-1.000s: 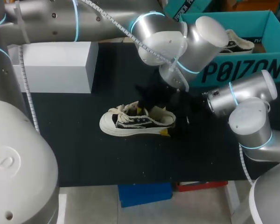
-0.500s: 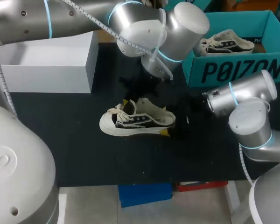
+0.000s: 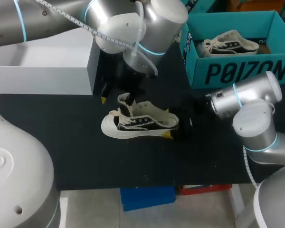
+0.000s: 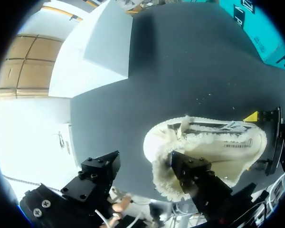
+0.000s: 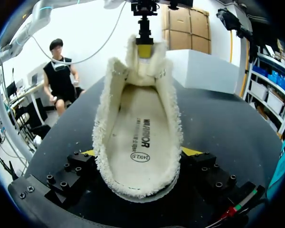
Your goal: Take the shoe out of the shoebox, open the shoe tongue, remove and reinsert the insole, then place the shoe into the shoebox
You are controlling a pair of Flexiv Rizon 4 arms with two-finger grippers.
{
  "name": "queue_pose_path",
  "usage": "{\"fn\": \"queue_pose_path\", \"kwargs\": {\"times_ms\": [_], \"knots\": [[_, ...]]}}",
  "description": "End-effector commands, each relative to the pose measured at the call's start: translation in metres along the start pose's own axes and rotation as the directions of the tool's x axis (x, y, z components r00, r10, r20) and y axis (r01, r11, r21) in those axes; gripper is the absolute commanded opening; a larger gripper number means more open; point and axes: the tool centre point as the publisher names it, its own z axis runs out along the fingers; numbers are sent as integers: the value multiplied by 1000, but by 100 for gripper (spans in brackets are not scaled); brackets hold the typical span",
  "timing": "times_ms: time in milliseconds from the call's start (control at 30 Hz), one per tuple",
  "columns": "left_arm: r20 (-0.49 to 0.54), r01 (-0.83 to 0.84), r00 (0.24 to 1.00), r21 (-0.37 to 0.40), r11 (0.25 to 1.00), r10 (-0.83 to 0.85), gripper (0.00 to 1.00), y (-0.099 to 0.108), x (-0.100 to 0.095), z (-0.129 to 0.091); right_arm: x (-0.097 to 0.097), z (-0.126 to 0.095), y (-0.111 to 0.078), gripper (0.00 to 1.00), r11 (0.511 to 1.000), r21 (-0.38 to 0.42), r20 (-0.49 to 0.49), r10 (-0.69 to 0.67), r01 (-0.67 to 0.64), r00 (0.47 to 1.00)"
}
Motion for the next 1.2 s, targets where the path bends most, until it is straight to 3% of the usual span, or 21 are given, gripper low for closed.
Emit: {"fn": "queue_pose_path", "kwargs": {"times_ms": [33,400,833,1200], "knots": [[-102,8,995,-7,1000,-8,100,4,-21,5,-1,4,-2,0,1000,1,2,1,-1,1000],[-91,32,995,-51,998,-36,100,8,-37,29,-1,4,-2,0,1000,1,2,1,-1,1000],[-18,50,999,-1,999,-50,100,11,-22,48,-1,4,-2,0,1000,1,2,1,-1,1000],[-13,47,999,-2,999,-47,100,13,-24,53,-1,4,-2,0,1000,1,2,1,-1,1000]]}}
